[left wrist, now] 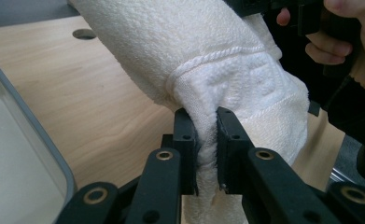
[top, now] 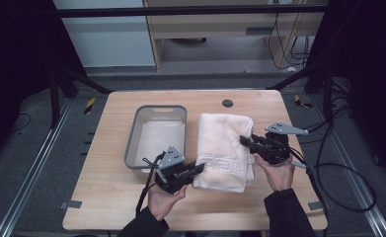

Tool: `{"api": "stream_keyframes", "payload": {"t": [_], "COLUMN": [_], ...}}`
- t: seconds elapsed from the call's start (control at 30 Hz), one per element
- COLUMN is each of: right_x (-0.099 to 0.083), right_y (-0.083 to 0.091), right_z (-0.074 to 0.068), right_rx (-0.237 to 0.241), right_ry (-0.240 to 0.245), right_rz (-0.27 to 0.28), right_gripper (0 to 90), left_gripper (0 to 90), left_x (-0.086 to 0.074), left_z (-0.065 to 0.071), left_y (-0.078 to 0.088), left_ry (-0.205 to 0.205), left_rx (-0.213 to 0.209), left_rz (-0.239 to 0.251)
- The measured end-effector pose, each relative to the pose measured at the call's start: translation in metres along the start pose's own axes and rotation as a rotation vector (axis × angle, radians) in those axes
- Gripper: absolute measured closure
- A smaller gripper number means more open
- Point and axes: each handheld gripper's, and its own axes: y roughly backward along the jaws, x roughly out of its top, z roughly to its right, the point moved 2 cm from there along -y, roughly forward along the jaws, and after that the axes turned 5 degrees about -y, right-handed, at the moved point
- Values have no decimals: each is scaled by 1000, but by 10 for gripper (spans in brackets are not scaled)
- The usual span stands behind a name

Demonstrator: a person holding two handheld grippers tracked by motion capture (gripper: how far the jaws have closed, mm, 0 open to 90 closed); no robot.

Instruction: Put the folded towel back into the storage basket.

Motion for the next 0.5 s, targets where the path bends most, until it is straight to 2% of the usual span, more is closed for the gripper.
{"api": "stream_keyframes", "payload": {"t": [0.2, 0.5], "right_x": [8, 25], "right_y": [1, -6], "right_z": [-2, -12], "right_rx": [0, -1], "right_ry": [1, 14], "right_rz": [26, 62], "right_gripper": [692, 692], "left_gripper": [800, 801], "left_x": [8, 20], "left_z": [-1, -11], "left_y": [5, 17], "left_ry": [-9, -16], "left_rx": [11, 42], "left_rz": [20, 54]}}
